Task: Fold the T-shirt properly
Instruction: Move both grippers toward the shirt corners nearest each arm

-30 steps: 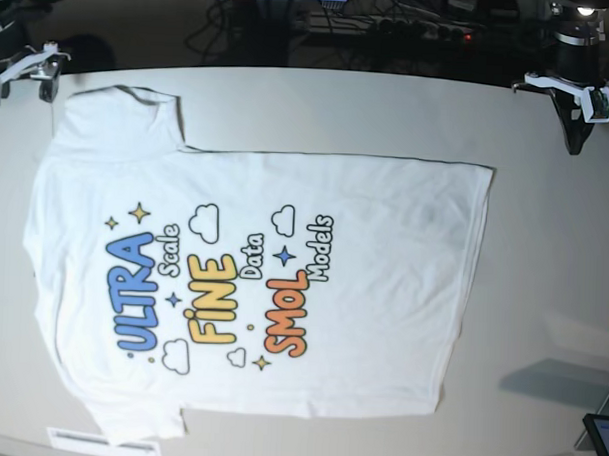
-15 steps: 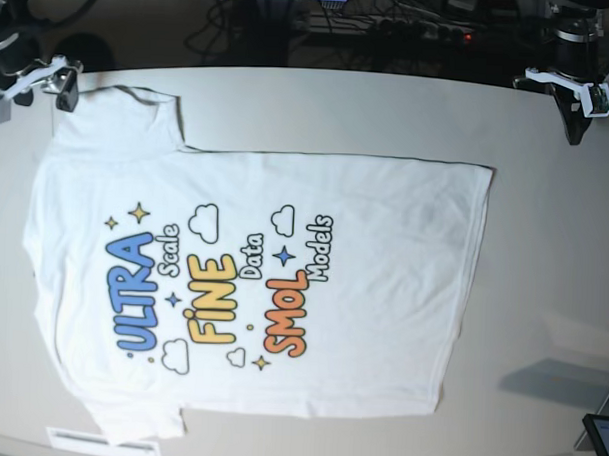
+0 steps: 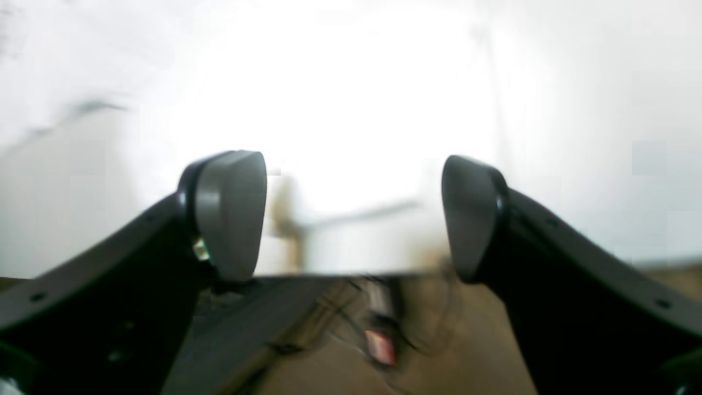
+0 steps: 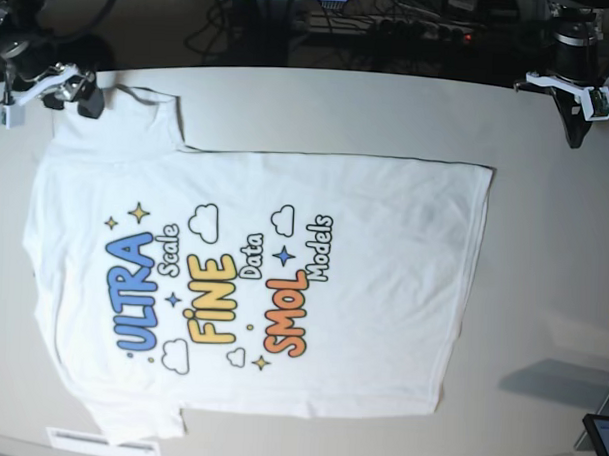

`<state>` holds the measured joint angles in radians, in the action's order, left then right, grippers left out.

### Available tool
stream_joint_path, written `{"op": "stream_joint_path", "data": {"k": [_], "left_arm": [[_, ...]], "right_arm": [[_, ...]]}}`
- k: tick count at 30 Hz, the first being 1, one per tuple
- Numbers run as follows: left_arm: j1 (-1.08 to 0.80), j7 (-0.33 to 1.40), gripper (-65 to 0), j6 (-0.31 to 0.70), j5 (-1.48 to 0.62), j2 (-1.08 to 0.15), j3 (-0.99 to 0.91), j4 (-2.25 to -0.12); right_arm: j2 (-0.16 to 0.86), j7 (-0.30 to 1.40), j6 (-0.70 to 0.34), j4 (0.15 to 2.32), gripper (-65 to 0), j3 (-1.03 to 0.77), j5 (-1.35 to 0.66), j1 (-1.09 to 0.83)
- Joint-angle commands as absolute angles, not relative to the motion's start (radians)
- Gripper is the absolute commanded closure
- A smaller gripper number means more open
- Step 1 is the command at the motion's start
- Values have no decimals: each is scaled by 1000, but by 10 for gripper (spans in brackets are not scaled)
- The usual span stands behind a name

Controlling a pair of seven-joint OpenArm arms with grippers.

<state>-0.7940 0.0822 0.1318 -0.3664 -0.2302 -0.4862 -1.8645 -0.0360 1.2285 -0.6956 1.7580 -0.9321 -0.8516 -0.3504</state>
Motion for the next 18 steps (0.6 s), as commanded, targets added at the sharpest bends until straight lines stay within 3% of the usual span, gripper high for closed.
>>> {"op": "stream_joint_path", "data": {"k": [1,18], "left_arm": [[-803,56,0,125,-369,-240,-496,-1880],[-788,56,0,125,-371,-240,-496,-1879]], "right_arm": [[-15,1236,-698,1753,-474,-938,-875,-352],[-1,1242,-698,1716,-473,-929,-886,-335]]}}
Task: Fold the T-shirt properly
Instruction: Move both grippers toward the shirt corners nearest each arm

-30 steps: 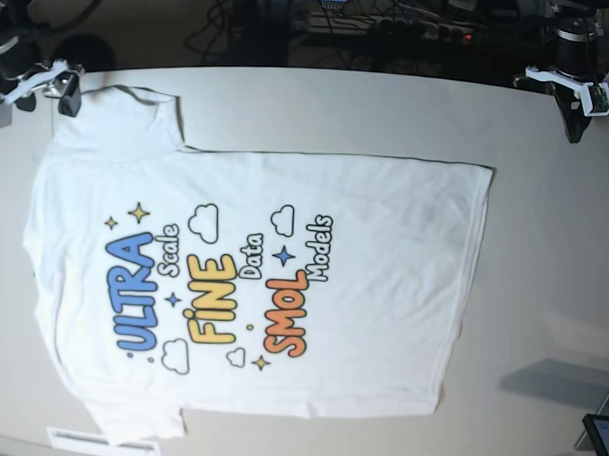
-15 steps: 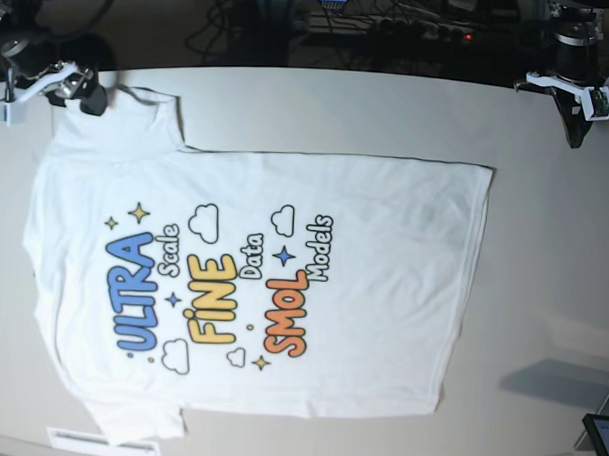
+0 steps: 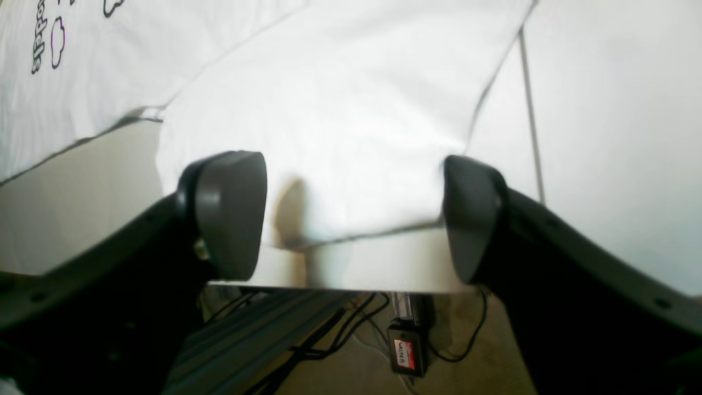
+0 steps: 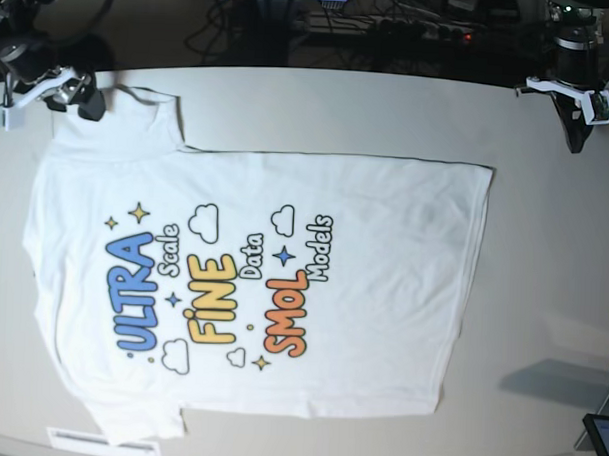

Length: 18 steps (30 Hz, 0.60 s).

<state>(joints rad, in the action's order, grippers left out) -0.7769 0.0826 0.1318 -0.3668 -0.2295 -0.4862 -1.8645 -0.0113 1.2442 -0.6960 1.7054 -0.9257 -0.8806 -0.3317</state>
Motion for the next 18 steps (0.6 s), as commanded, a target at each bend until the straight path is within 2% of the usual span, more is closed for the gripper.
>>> {"op": "stream_joint_path", "data": {"k": [1,9,14,18], "left_arm": [[-788,56,0,125,-371,-240,-496,-1879],[-785,58,0,125,-367,-240,-496,-1879],[-785,59,0,125,-367,-240,-496,-1879],[-785,59,0,125,-367,-240,-496,-1879]], "right_arm": [[-1,1242,-698,1716,-473,-928,-886,-335],[-1,1244,-698,1716,-470,-928,-885,-321],[-1,1245,-698,1715,-383,-926,-885,-317],[-2,1264,-698,1715,-382,-926,-885,-317]]}}
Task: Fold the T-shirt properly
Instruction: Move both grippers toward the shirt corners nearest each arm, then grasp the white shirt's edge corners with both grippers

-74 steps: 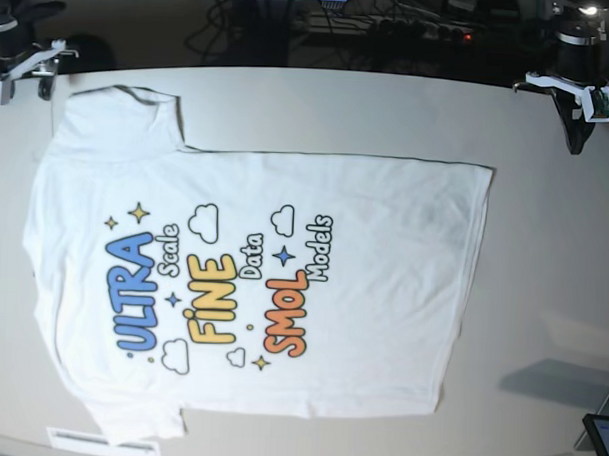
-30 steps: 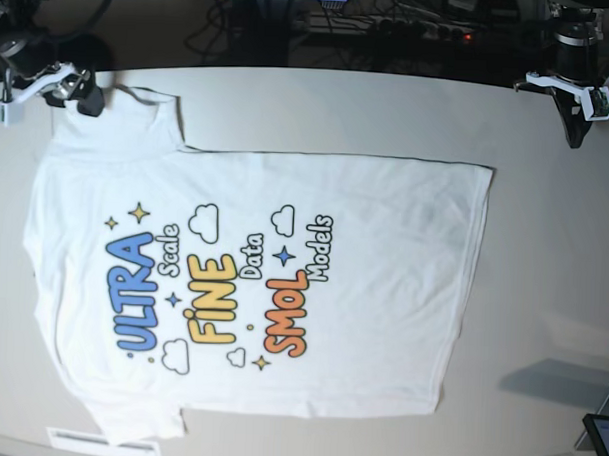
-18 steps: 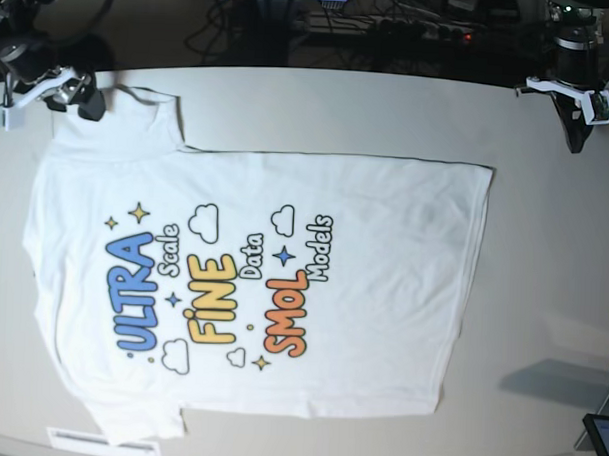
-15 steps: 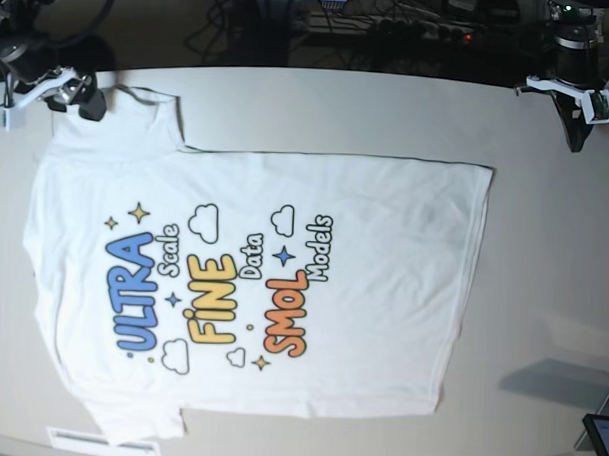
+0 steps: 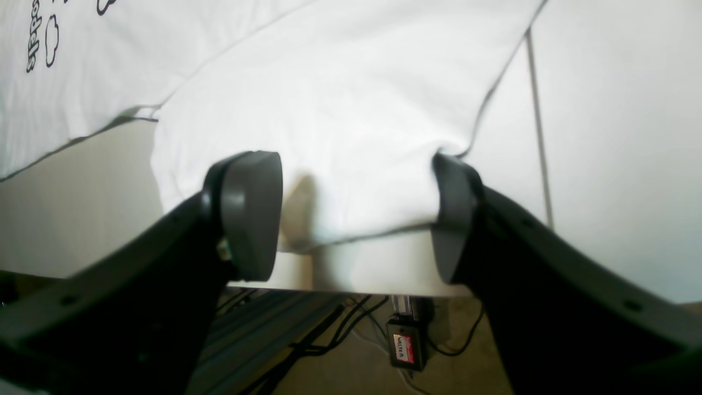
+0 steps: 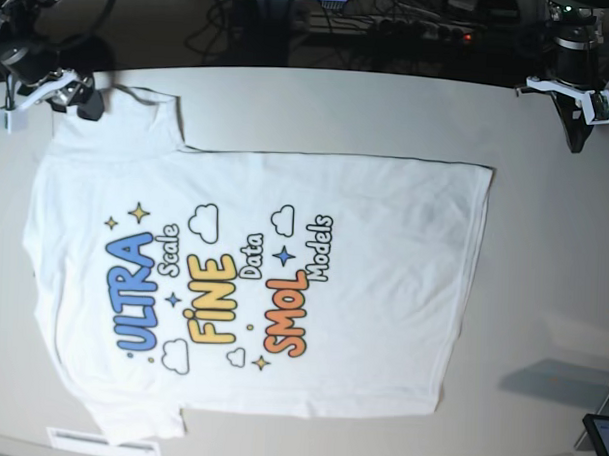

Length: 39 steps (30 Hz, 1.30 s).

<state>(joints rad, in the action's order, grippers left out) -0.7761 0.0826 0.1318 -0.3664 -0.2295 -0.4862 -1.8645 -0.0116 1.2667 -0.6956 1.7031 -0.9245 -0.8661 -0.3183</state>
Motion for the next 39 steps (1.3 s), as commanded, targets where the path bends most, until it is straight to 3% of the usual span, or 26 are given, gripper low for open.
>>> {"op": "stream_joint_path", "data": {"k": [1,5,14,18,23,25,29,34,39], "left_arm": [[-785,61,0,125,-367,-240,-496,-1879],[-785,61,0,125,-367,-240,-496,-1879],[-783,65,-5,125,-374,-240,-496,-1879],[-782,67,-42,125,-381,-240,-490,-1879],[-774,150,-299,125,-558,-249,-495,-1882],[-740,219,-366,125,-642,-262,-495,-1879],[-682,375,-380,130,-742,-263,-489,-1873],[-578,593,-380,262,-820,-252,-489,-1863],[-490,716,-378,262,-822,-191,-512,-1802]], "right_arm": [[-2,1273,-698,1715,-379,-926,-885,-315],[-2,1279,-698,1715,-335,-926,-885,-309],[-2,1279,-698,1715,-4,-926,-885,-308],[-2,1279,-698,1715,-3,-926,-885,-308],[-2,1279,-698,1715,-3,-926,-885,-308],[-2,1279,-698,1715,-3,-926,-885,-308],[-2,1280,-698,1715,-3,-926,-885,-311],[-1,1280,-698,1715,-3,-926,-885,-314],[1,1280,-698,1716,-3,-926,-885,-315]]}}
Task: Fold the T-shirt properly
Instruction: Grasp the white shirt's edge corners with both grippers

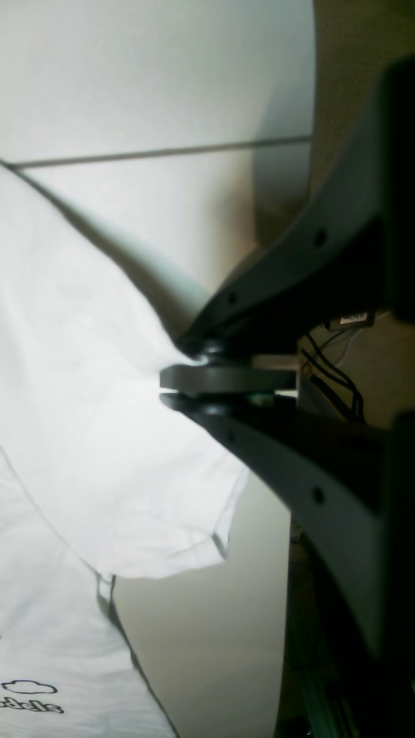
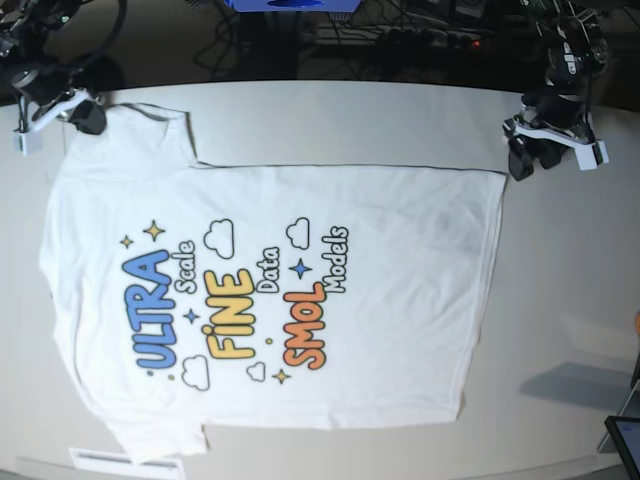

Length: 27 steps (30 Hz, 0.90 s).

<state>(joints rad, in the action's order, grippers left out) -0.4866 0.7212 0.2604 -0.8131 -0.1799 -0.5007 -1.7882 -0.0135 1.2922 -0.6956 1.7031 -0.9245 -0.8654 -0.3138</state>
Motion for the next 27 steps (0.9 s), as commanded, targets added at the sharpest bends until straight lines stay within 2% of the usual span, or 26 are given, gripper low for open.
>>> {"op": "stream_joint_path", "data": {"k": [1,15,21,27], "left_arm": [[-476,733,-378,262,-823,-177,-516,-1781],[-372,754,-375,262,-823,-148,-509,-1603],[-331,757,-375,262,-823,-127,-504,-1598],[-318,754,-373,262,-823,-127,-412,-1598]], "right_arm": [[1,1280,-698,1716,-3,-926,-885,-315],[19,1302,-698,1716,-3,-926,-886,-312],[19,1302,-698,1716,-3,-926,-886,-312],[19,1302,-698,1716,-3,-926,-886,-311]]}}
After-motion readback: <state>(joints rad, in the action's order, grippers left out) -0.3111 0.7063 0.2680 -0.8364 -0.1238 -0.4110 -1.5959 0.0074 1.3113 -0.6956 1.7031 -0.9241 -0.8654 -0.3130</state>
